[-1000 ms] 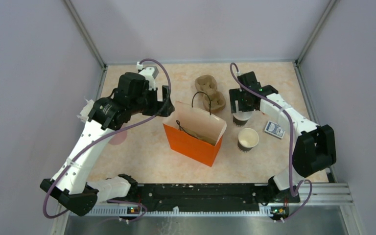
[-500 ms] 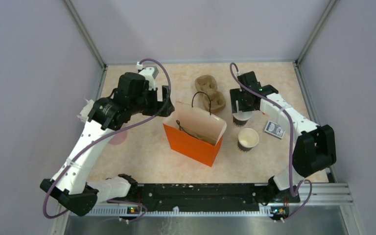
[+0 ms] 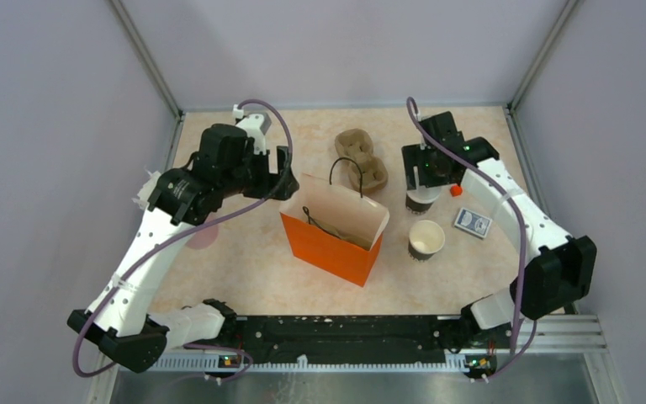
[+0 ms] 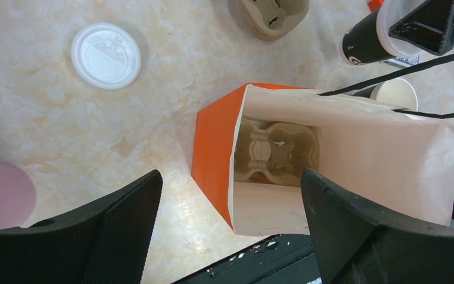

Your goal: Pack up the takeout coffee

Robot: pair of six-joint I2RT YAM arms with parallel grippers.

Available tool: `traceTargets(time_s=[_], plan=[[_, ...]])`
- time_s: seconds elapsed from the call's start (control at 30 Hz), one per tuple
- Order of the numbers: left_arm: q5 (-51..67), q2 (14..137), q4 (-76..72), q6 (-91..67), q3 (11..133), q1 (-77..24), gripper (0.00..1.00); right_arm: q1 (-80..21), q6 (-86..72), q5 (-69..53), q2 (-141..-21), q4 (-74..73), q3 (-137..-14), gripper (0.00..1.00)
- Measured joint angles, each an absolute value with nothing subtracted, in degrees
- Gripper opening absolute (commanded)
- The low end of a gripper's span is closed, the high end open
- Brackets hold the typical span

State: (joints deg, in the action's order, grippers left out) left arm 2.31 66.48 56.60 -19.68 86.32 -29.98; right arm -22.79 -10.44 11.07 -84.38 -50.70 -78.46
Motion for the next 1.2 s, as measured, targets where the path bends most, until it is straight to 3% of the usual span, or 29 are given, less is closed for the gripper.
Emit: traceTargets(time_s=[0.33, 0.53, 0.67, 0.83, 1.03, 1.2], plan=[[5.34, 66.48, 55.94, -18.59, 88.64, -29.98, 0.85, -22.79, -8.97, 7.11, -78.85, -64.6, -100.05, 0.7], [5.78, 67.09, 56.01, -16.1, 88.64, -29.98, 0.8, -23.35, -9.17, -2.5, -74.54, -70.91, -116.22, 0.68], [6.46, 68.2, 55.9, -15.07, 88.01, -29.98, 0.71, -23.94, -10.66, -10.57, -72.42, -72.49, -122.72, 0.68], [8.62, 68.93, 55.11, -15.0, 85.47, -29.98, 0.58, -24.8, -12.67, -20.67, -67.99, -71.11, -119.04, 0.68], [11.0, 70.22, 53.65, -14.98, 84.03, -29.95, 0.31, -25.08, -15.84, -28.95, -63.4, -65.54, -110.91, 0.67], [12.56, 70.43, 52.8, -14.83, 83.7, -29.95, 0.19, -25.98, -19.03, -32.64, -59.48, -59.99, -102.5, 0.66]])
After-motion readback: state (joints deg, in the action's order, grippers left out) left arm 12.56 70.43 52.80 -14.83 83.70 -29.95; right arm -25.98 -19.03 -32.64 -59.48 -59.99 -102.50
